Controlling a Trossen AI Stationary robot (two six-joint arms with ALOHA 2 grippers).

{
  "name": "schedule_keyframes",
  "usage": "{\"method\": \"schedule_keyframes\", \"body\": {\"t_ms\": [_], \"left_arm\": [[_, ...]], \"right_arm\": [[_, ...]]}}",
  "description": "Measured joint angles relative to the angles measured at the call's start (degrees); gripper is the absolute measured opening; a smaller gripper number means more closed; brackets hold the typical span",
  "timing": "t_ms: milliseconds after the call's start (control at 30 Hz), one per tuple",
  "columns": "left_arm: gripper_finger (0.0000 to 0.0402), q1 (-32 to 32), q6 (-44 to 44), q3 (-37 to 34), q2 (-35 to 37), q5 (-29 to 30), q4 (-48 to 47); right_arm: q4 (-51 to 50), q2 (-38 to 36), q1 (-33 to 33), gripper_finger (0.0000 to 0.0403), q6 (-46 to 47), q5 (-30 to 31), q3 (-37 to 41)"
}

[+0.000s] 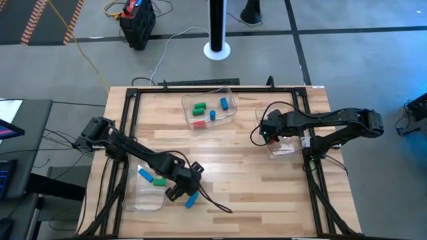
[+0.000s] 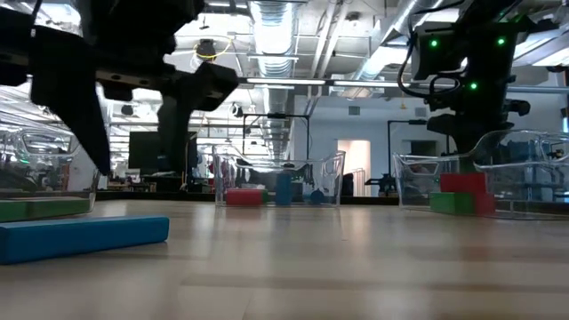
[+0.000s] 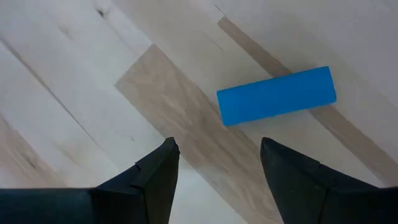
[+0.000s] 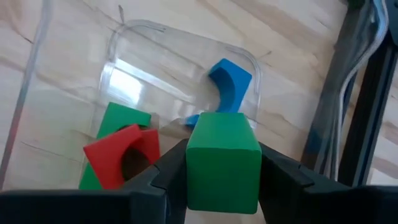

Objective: Sort blocks by size
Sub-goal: Put the green arch block into the left transparent bin, then put the blue rectangle block into the left transparent bin

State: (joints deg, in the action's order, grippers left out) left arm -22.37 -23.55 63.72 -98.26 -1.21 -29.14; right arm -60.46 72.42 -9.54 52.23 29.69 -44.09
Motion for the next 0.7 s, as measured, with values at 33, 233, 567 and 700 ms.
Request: {"method": "schedule_keyframes", "body": {"t_ms": [33, 233, 567, 700], "left_arm": [[0.0218, 0.0, -0.51, 0.57, -0.42, 0.0, -0.62], [0.0218, -0.02, -2.17, 1.14, -0.14, -0.11, -1.57], [0.0218, -0.02, -3.1, 1.14, -0.08, -3.08, -2.47], [0.0218, -0.04, -3.95, 1.14, -0.08, -5.03, -2.37]], "right_arm": [[0.12, 0.0, 0.0, 0.0183, -0.2, 0.0, 0.01], [0.84, -0.01, 0.15, 0.0196, -1.19, 0.01, 0.01], [1.02, -0.02, 0.15, 0.0246, -1.36, 0.11, 0.01], [1.0, -0.02, 0.15, 0.0254, -1.38, 0.13, 0.01]]}}
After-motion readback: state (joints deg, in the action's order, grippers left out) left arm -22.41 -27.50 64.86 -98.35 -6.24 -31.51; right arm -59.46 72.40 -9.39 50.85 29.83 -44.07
